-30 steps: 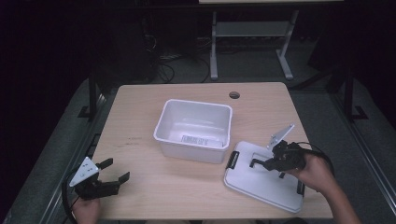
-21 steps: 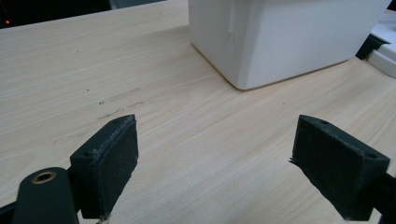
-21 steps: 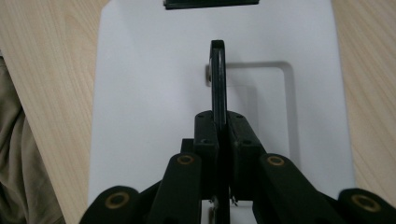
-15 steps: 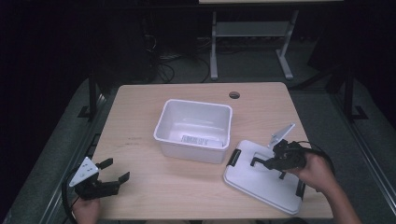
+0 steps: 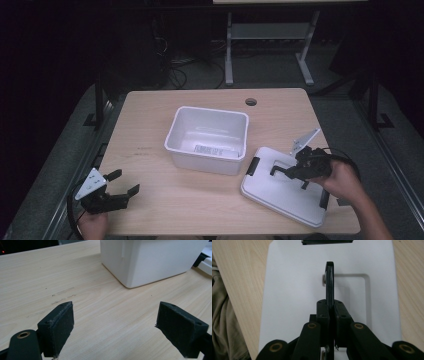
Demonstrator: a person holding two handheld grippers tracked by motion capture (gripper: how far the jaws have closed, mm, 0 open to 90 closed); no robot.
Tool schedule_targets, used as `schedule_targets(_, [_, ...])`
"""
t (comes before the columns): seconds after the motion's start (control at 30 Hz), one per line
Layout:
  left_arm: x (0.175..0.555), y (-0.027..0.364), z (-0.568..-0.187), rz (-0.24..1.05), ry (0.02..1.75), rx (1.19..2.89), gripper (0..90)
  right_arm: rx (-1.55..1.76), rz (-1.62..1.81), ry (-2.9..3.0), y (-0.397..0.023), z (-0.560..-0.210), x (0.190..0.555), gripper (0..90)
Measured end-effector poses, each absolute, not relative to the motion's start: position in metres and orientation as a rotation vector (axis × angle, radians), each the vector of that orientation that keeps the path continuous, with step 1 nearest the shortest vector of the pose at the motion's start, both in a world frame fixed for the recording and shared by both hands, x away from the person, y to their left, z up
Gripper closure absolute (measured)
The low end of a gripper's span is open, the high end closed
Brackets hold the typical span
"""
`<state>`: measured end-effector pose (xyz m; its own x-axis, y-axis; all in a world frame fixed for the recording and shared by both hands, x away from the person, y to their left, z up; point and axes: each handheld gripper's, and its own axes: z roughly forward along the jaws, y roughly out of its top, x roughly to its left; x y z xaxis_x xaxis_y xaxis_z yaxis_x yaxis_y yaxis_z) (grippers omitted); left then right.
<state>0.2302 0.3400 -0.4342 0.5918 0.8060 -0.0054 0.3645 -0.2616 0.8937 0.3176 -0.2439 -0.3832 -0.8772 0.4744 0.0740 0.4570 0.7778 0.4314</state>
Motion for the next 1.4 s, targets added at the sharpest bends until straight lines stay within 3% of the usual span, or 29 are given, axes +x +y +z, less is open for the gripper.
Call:
schedule_targets(0.6, [0.23,0.34,-0.434,0.576,0.946,1.86,13.7,0.741,0.694,2.886,-0.254,-0.349,0.314,84.2])
schedule_targets(1.4, [0.23,0.34,-0.434,0.581,0.947,1.859,13.7,0.675,0.731,2.827,-0.26,-0.276,0.309,84.2])
